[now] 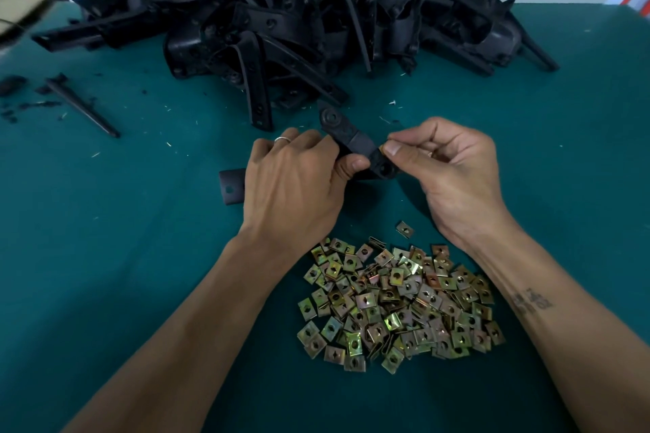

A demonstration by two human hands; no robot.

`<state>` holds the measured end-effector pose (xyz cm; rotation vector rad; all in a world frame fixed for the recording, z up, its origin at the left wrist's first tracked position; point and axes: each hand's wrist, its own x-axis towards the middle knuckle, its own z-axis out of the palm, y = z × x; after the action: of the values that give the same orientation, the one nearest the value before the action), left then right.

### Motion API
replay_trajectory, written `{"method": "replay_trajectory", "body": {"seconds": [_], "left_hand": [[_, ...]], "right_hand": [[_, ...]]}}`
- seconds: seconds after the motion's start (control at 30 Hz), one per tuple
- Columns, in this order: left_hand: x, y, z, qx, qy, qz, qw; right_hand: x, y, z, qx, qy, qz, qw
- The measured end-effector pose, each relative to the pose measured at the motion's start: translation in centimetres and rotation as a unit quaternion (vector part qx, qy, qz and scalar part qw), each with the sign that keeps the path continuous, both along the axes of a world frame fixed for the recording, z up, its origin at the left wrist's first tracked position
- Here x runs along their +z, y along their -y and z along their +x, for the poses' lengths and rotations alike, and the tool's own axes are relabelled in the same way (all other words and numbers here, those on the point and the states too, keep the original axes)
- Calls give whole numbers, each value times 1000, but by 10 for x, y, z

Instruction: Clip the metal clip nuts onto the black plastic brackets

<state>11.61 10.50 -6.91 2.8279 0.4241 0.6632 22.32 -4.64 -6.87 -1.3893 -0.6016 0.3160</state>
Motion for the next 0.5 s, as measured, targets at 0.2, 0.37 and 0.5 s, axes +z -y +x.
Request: {"method": "replay_trajectory", "body": {"seconds": [0.2, 0.37, 0.5], "left_hand": [[0, 0, 0, -1, 8, -10, 1000], [1, 0, 0, -2, 11, -13, 1000], [0, 0, -1, -3, 17, -17, 1000]], "right_hand": [[0, -1, -1, -16, 20, -3, 1000], [2, -1, -3, -8, 3, -5, 1000], [4, 3, -2, -17, 75, -54, 996]]}}
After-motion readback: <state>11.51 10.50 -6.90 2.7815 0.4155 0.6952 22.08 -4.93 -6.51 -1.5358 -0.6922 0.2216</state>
